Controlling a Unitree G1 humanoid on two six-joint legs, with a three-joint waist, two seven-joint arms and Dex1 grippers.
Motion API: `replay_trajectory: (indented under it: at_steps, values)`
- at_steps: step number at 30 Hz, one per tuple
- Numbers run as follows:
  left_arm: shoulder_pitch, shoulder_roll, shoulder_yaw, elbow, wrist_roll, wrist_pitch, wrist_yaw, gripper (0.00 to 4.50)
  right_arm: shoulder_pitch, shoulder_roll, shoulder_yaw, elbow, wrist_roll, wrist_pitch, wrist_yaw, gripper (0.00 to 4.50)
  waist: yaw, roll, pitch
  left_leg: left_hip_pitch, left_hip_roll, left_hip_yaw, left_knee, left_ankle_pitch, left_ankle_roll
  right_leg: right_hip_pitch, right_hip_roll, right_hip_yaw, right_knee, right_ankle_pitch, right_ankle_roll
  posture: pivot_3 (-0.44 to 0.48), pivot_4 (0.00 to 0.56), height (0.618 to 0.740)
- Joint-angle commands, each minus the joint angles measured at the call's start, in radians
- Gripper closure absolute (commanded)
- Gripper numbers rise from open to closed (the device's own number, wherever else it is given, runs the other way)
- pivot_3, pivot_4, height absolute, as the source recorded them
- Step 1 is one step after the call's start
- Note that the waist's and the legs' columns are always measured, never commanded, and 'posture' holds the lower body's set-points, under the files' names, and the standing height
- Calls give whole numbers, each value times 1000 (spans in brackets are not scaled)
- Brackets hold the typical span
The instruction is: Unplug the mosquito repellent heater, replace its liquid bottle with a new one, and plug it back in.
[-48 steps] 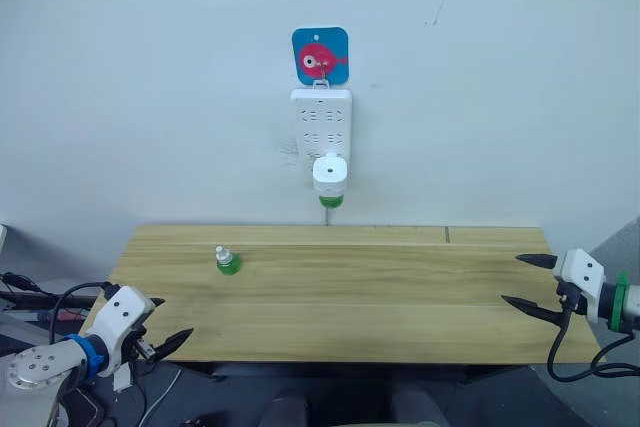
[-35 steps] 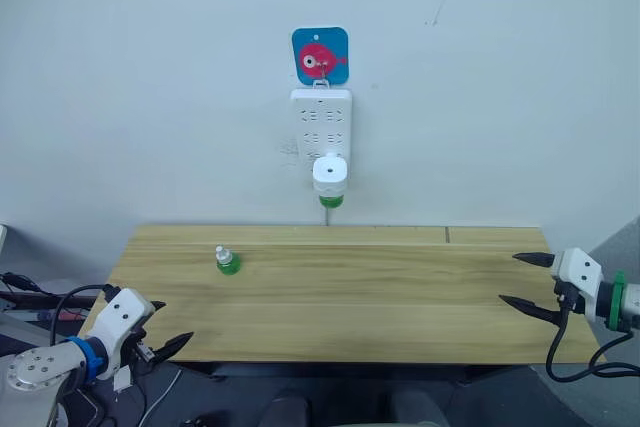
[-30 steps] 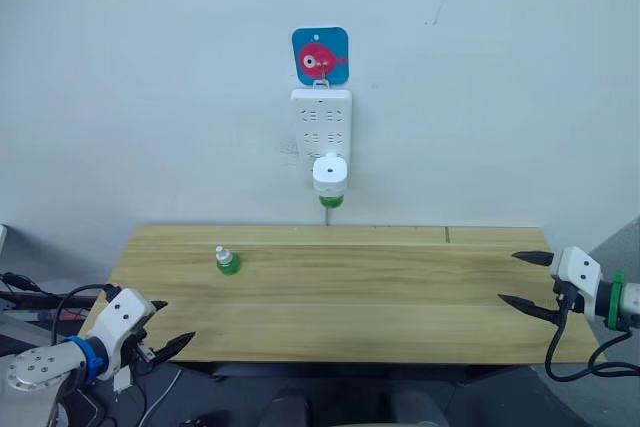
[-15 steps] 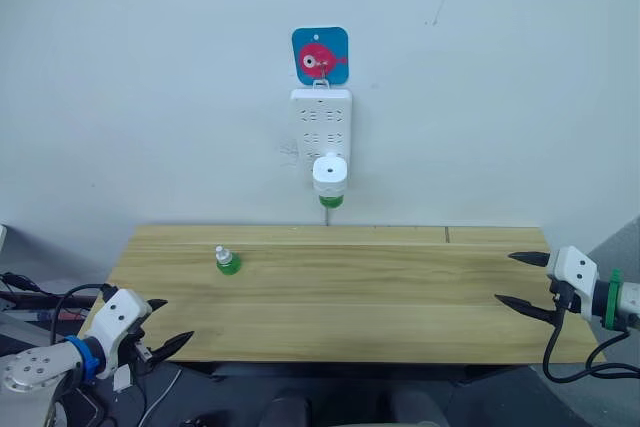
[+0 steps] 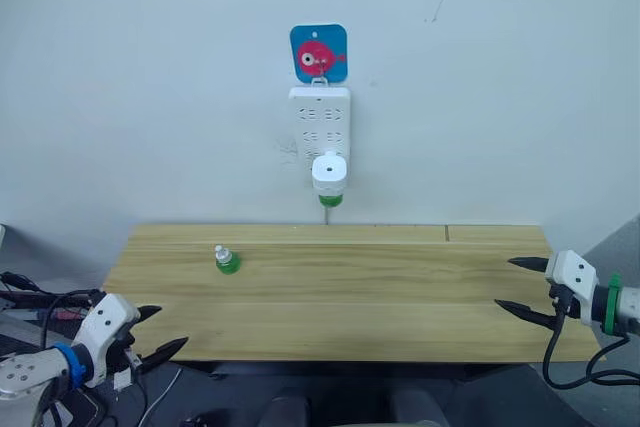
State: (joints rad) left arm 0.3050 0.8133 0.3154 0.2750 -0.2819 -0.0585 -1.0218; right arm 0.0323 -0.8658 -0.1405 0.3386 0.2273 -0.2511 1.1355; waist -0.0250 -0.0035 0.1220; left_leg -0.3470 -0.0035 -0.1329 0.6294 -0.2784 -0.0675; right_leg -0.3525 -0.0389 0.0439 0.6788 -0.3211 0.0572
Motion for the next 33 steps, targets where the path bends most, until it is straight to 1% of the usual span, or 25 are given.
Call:
replay_trajectory:
  at_steps: [1,4,8,13,14,16,18,22,26,31,33]
  values:
    - [-8,-1,55,-85,-50,43,29,0,12,8,-53,-112,59,34,-24,14,0,0,3,0,0,0,0,0,0,0,0,0,0,0,0,57,109,734]
    - [-48,1,67,-158,-90,108,43,0,38,22,-80,-279,127,128,-58,14,0,0,8,0,0,-1,0,0,0,0,0,0,0,0,0,33,111,734]
    - [-197,-2,48,-278,-165,264,94,0,62,28,-112,-542,235,304,-125,14,6,-2,12,-1,0,-3,0,0,0,0,0,-2,1,0,0,-13,115,734]
    - [-360,-12,-7,-337,-206,387,102,0,71,38,-134,-760,335,476,-218,14,-6,-4,15,-2,0,-1,0,0,-1,0,0,-1,0,0,0,-54,120,734]
    - [-404,-19,-26,-339,-213,409,105,183,71,45,-133,-804,351,504,-239,3,-7,-5,16,-2,0,-1,0,0,-1,-1,0,-1,0,0,0,-75,124,734]
    - [-472,-30,-59,-329,-208,430,102,582,69,61,-125,-877,375,552,-282,0,-11,-5,20,-2,0,-1,0,0,-1,-1,0,-1,0,0,0,-98,131,734]
    - [-540,-48,-93,-312,-200,454,107,1178,67,76,-114,-935,389,593,-319,0,-17,-6,25,-2,0,-1,0,0,-1,-1,0,-1,0,0,0,-120,138,734]
    - [-686,-125,-136,-233,-161,443,170,1178,59,105,-99,-1020,406,658,-391,0,-31,-9,38,-2,0,-1,1,0,-1,-1,0,-1,0,0,1,-169,153,734]
    - [-794,-191,-164,-140,-134,413,187,1178,55,123,-91,-1086,421,706,-449,0,-45,-12,43,-4,0,-1,1,0,-1,-2,0,-1,0,0,1,-198,163,734]
    - [-863,-238,-188,-48,-113,376,170,1178,56,136,-86,-1140,434,745,-498,0,-72,-12,43,-19,0,-2,3,0,-2,-17,0,-2,1,1,2,-232,173,734]
    - [-885,-249,-199,-16,-105,362,158,1178,62,139,-87,-1152,436,751,-508,0,-83,-13,44,-20,0,-1,4,0,-1,-17,0,-2,1,1,2,-235,172,734]
